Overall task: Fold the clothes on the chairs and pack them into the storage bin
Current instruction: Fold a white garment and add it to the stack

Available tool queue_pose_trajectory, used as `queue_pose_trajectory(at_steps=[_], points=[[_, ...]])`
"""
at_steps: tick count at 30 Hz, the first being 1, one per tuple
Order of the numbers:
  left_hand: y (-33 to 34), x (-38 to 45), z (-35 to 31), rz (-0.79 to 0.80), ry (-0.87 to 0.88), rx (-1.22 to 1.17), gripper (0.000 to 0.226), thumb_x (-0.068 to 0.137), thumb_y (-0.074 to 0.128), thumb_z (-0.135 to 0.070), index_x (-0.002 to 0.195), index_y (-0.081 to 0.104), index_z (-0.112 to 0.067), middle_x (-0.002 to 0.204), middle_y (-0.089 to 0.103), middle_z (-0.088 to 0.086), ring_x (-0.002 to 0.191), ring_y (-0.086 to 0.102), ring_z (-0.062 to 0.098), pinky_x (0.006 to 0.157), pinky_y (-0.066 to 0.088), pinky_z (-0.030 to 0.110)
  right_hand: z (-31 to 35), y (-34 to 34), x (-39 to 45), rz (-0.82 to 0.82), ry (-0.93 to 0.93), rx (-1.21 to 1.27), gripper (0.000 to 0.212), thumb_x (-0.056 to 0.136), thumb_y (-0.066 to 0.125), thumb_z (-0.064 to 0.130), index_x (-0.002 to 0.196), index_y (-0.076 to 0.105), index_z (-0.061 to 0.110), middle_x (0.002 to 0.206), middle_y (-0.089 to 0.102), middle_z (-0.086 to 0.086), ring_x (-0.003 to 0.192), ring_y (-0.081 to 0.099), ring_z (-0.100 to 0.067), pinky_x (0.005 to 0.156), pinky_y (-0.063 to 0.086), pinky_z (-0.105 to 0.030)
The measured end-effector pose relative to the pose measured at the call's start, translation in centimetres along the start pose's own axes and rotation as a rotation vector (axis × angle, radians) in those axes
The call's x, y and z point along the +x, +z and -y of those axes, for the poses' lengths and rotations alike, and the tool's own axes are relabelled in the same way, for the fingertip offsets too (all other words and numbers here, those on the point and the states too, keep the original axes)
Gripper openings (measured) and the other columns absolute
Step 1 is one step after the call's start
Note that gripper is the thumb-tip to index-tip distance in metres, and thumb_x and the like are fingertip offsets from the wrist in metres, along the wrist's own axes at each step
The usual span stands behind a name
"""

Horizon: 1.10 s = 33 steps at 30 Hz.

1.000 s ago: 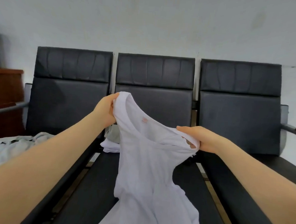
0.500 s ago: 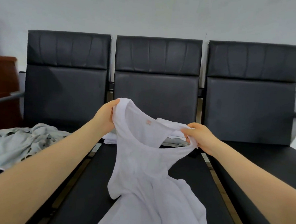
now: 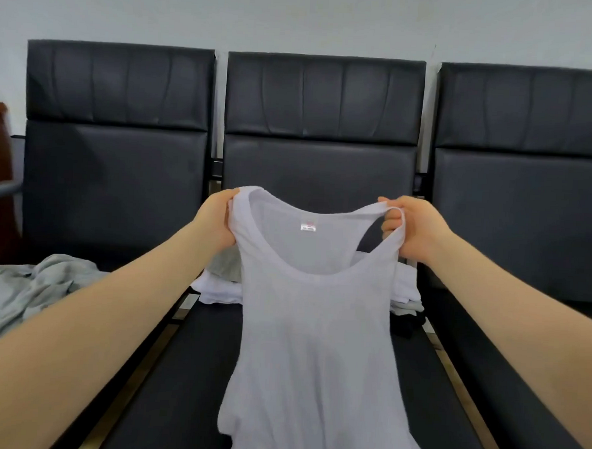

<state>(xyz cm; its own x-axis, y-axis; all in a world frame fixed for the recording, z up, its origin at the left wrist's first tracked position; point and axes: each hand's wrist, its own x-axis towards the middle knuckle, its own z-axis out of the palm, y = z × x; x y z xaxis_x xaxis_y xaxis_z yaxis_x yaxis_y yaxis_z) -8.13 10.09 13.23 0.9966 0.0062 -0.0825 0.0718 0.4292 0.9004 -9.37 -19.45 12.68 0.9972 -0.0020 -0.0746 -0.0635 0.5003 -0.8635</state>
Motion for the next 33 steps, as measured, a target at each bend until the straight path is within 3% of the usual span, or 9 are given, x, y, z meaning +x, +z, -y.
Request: queue_pose_trajectory(at_steps=[3,5,8,10,15,20,25,28,33], points=[[0.5,3.3,0.2,-0.047,0.0,-0.028,0.015,0.097,0.049,-0.013,0.092,0.062,-0.01,0.071,0.069,0.0,0.066,0.062,0.014,0.053,0.05,0.021,0.6,0.7,3.7,-0.016,-0.028,-0.015,0.006,0.094,0.048,0.01,0.09,0.052,0.012,0.056,0.041,0.004,0.044,0.036,-0.006,0.041,0.035,-0.016],[0.0,6.8,1.2,-0.112,0.018,-0.01,0.012,0.092,0.056,-0.016,0.1,0.064,-0.012,0.095,0.07,0.003,0.084,0.065,0.019,0.071,0.054,0.03,0.0,0.8,6.3,-0.073,-0.07,-0.054,0.013,0.096,0.052,0.012,0.083,0.052,0.012,0.06,0.049,0.002,0.048,0.045,-0.007,0.047,0.042,-0.02],[-1.6,10.8,3.6,-0.243,-0.003,0.161,0.034,0.084,0.065,-0.019,0.117,0.061,-0.012,0.11,0.065,0.003,0.097,0.062,0.023,0.092,0.051,0.037,-2.6,0.2,9.5,-0.193,-0.115,-0.186,0.023,0.093,0.054,0.001,0.113,0.057,0.011,0.087,0.062,-0.01,0.072,0.06,-0.017,0.068,0.052,-0.028],[-3.1,12.5,6.4,-0.261,-0.106,0.314,0.045,0.077,0.07,-0.028,0.116,0.058,-0.011,0.103,0.063,0.003,0.087,0.061,0.023,0.087,0.052,0.035,-5.6,-0.9,10.9,-0.23,-0.035,-0.309,0.041,0.09,0.052,-0.005,0.126,0.053,0.014,0.101,0.062,-0.014,0.083,0.062,-0.02,0.073,0.052,-0.028],[-5.9,13.0,11.0,-0.182,-0.26,0.461,0.057,0.077,0.067,-0.042,0.121,0.055,-0.009,0.12,0.061,0.012,0.109,0.058,0.031,0.101,0.044,0.041,-9.8,-2.1,11.7,-0.273,0.062,-0.61,0.047,0.091,0.052,0.0,0.137,0.046,0.001,0.079,0.051,-0.001,0.066,0.049,-0.014,0.072,0.045,-0.031],[-4.3,7.5,10.1,-0.278,-0.101,0.68,0.026,0.092,0.057,-0.031,0.095,0.055,-0.006,0.085,0.056,0.006,0.086,0.055,0.023,0.089,0.046,0.033,-9.6,-2.2,7.1,-0.371,-0.126,-0.658,0.043,0.09,0.057,0.01,0.133,0.052,0.01,0.125,0.058,-0.01,0.111,0.058,-0.026,0.098,0.048,-0.037],[-7.0,-1.2,12.5,-0.209,-0.218,0.932,0.019,0.093,0.057,-0.029,0.087,0.056,-0.01,0.082,0.053,0.004,0.072,0.049,0.015,0.072,0.043,0.029,-10.0,-2.8,-1.8,-0.405,0.067,-0.735,0.014,0.094,0.056,0.016,0.088,0.064,0.005,0.081,0.06,-0.007,0.076,0.056,-0.021,0.086,0.052,-0.035],[-9.1,-5.1,14.2,-0.094,-0.192,1.128,0.03,0.09,0.061,-0.027,0.065,0.052,-0.013,0.072,0.051,0.003,0.068,0.048,0.016,0.066,0.038,0.027,-12.1,-5.3,-6.2,-0.357,0.178,-0.84,0.014,0.091,0.062,0.022,0.089,0.063,0.008,0.078,0.062,-0.006,0.072,0.057,-0.017,0.067,0.049,-0.028],[-9.8,-7.8,15.0,-0.012,-0.05,1.282,0.052,0.083,0.066,-0.024,0.053,0.023,-0.018,0.054,0.025,-0.002,0.051,0.026,0.012,0.051,0.018,0.026,-15.3,-7.3,-10.0,-0.095,0.189,-1.067,0.021,0.084,0.071,0.022,0.078,0.062,0.005,0.081,0.063,-0.008,0.074,0.059,-0.019,0.063,0.043,-0.025]])
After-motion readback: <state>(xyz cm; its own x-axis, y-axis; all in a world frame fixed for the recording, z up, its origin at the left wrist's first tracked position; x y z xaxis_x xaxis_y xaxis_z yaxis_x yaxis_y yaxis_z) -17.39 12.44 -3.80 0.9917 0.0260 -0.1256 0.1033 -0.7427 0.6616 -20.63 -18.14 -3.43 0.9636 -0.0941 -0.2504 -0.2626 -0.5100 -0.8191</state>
